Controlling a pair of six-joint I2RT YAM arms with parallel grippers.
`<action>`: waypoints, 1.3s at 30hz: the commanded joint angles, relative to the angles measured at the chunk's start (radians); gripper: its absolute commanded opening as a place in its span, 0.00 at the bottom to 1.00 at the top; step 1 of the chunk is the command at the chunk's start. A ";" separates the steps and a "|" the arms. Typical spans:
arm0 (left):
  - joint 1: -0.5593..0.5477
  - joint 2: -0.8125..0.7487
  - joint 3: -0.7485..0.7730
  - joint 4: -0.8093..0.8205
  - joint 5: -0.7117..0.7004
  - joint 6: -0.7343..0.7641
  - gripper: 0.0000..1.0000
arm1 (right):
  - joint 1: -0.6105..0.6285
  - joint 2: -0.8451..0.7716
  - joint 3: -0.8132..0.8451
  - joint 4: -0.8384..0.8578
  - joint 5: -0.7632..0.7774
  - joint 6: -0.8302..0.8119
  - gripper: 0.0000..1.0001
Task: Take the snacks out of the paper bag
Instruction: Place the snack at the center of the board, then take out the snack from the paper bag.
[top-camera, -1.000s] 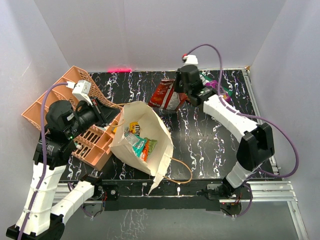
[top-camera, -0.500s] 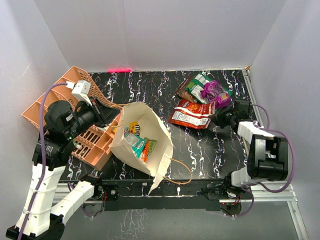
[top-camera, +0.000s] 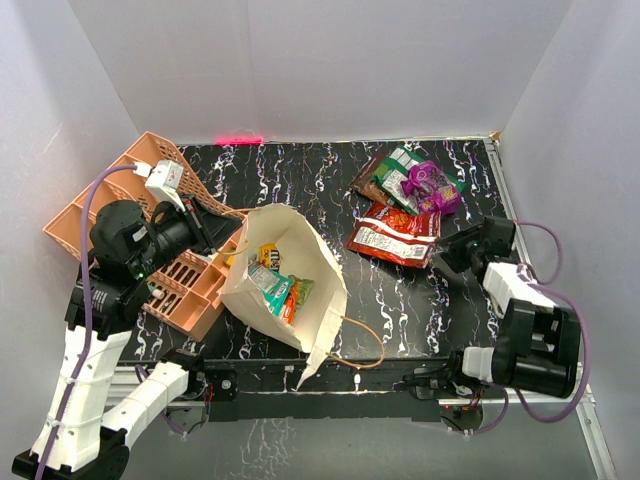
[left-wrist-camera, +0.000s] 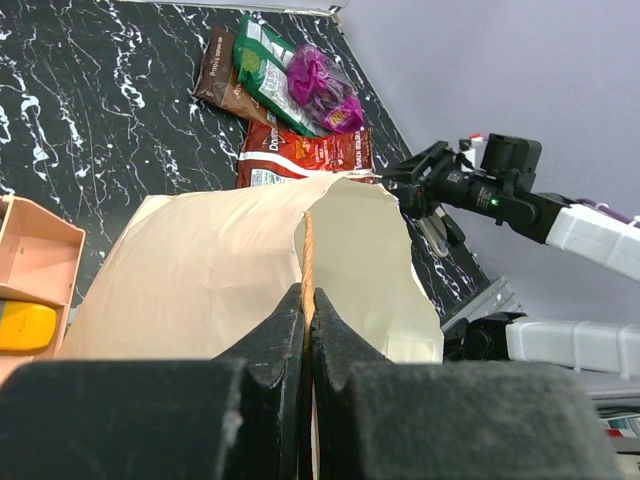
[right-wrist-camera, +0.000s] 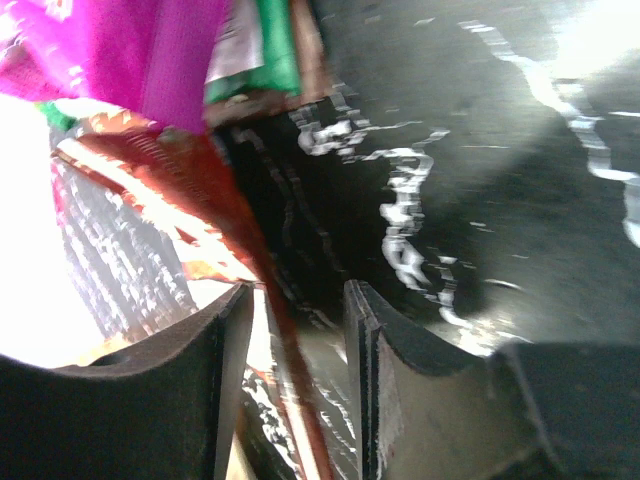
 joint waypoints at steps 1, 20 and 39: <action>0.001 -0.024 0.004 0.022 0.024 0.006 0.00 | -0.098 -0.153 -0.041 -0.059 0.152 -0.005 0.53; 0.002 -0.049 -0.068 0.056 0.037 -0.108 0.00 | 0.418 -0.142 0.353 -0.049 -0.078 -0.214 0.72; 0.001 -0.135 -0.100 0.091 0.341 -0.017 0.00 | 1.106 -0.145 0.671 -0.109 -0.413 -1.548 0.72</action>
